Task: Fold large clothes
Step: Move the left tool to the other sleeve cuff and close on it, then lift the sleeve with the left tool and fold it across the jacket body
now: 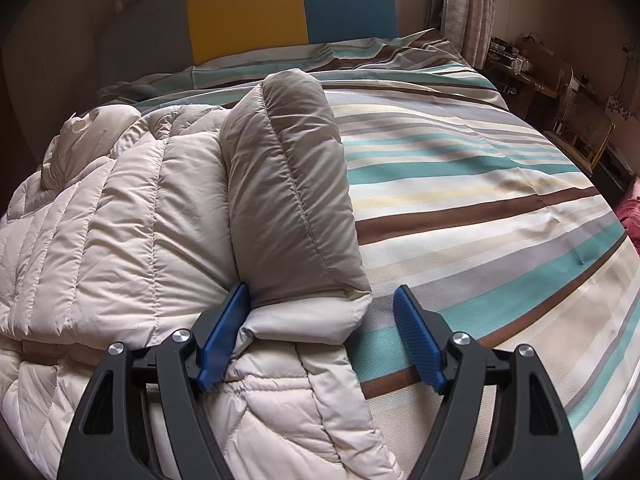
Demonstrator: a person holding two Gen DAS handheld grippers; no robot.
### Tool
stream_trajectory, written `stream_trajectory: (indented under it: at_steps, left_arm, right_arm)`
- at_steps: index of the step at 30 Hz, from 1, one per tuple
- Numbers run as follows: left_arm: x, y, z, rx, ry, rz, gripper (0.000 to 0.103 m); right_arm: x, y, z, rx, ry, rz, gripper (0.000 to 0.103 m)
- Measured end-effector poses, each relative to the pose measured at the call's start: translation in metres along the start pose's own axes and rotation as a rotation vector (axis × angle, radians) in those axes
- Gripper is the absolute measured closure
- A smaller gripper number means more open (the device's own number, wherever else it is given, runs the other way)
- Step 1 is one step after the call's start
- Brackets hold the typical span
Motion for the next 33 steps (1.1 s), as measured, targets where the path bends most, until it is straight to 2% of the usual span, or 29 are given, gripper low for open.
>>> stream_trajectory:
  at_steps: [8, 14, 17, 21, 25, 33]
  left_arm:
    - [-0.004, 0.047, 0.016, -0.050, 0.011, 0.140, 0.090]
    - [-0.016, 0.092, 0.050, -0.071, -0.102, 0.267, 0.090]
    - [-0.027, 0.112, 0.073, -0.096, -0.177, 0.306, 0.090]
    - [-0.052, 0.132, 0.112, -0.094, -0.329, 0.353, 0.090]
    - [-0.085, 0.144, 0.151, -0.086, -0.498, 0.385, 0.090]
    - [-0.155, 0.155, 0.210, -0.092, -0.753, 0.414, 0.090]
  right_arm:
    - [0.000, 0.000, 0.001, 0.000, -0.001, 0.000, 0.029]
    - [0.000, 0.000, 0.000, 0.002, -0.001, 0.000, 0.029]
    - [0.000, 0.000, 0.000, 0.003, -0.002, 0.000, 0.029]
    - [0.000, 0.000, 0.000, 0.006, -0.004, 0.000, 0.029]
    - [0.000, -0.001, 0.000, 0.011, -0.006, -0.001, 0.029]
    - [0.000, -0.001, 0.000, 0.011, -0.006, -0.001, 0.028]
Point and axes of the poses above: each gripper's, at about its wrist camera, not at the fingertips, and y roughly against the way its jaws point, z to its right, x to its top, the point moved 4 cm from there along -y, roughly the way its jaws point, and after that the axes turned 15 degrees about -z, right-handed, at the moved point
